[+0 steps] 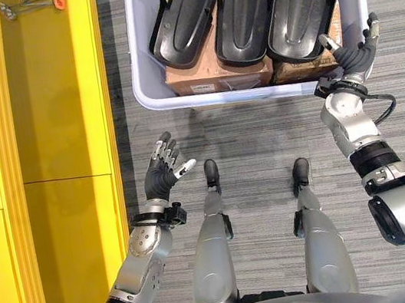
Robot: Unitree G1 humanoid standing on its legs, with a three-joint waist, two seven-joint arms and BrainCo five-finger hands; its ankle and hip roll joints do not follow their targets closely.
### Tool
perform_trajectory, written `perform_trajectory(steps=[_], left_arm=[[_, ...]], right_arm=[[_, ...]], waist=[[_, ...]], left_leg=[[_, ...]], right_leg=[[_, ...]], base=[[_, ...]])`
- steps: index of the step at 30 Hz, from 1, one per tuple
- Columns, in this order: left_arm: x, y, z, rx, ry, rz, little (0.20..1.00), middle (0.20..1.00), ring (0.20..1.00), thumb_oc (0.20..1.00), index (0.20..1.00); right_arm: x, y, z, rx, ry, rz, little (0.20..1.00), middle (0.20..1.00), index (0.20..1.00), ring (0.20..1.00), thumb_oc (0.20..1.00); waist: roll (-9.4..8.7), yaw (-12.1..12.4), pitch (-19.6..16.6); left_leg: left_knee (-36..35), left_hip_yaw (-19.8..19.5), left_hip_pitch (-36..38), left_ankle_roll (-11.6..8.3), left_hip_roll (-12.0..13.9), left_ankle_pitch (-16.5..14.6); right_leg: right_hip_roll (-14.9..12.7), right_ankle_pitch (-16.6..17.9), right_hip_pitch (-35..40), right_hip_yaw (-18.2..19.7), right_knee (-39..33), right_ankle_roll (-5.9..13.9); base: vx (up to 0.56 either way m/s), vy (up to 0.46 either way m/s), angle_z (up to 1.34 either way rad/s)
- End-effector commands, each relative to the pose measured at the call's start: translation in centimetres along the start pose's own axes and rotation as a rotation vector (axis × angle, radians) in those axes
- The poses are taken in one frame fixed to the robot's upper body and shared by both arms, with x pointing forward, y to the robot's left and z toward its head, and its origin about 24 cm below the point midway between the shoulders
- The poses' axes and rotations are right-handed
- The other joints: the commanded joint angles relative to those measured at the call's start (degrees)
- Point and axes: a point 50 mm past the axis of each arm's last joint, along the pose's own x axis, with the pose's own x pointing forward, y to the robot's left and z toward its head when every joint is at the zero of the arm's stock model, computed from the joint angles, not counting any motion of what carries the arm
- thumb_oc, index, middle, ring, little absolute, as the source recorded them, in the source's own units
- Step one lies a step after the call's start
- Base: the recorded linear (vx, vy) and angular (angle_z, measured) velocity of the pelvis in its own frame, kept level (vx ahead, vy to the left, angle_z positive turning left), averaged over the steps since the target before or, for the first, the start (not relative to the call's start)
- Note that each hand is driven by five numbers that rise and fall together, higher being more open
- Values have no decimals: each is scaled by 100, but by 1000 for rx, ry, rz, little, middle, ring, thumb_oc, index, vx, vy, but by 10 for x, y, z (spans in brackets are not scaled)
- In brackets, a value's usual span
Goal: Move parts from the plastic box to the shelf.
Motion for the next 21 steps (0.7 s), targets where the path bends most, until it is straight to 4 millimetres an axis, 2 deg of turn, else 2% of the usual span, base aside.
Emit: perform_trajectory(steps=[1, 10, 21], left_arm=[[-1, -15, 20, 2, -111, -90, 1000, 1000, 1000, 1000, 1000], [0, -16, 22, 6, -118, -95, 1000, 1000, 1000, 1000, 1000], [4, -18, 27, 9, -142, -103, 1000, 1000, 1000, 1000, 1000]], right_arm=[[20, 2, 36, 63, -120, -8, 1000, 1000, 1000, 1000, 1000], [31, 5, 34, 3, -75, 3, 1000, 1000, 1000, 1000, 1000], [49, -2, 36, -147, -59, -10, 1000, 1000, 1000, 1000, 1000]], waist=[[-92, 120, -38], [-81, 179, 28], [-109, 254, 103]], left_leg=[[570, 12, 338, -176, 204, -852], [595, -23, 261, -170, 186, -843], [685, -90, 98, -151, 185, -845]], right_leg=[[-539, -102, -875, 268, 1097, 264], [-542, -105, -909, 226, 1121, 255], [-533, -139, -977, 192, 1170, 234]], base=[[0, 0, 0], [0, -1, 1], [2, -2, 2]])
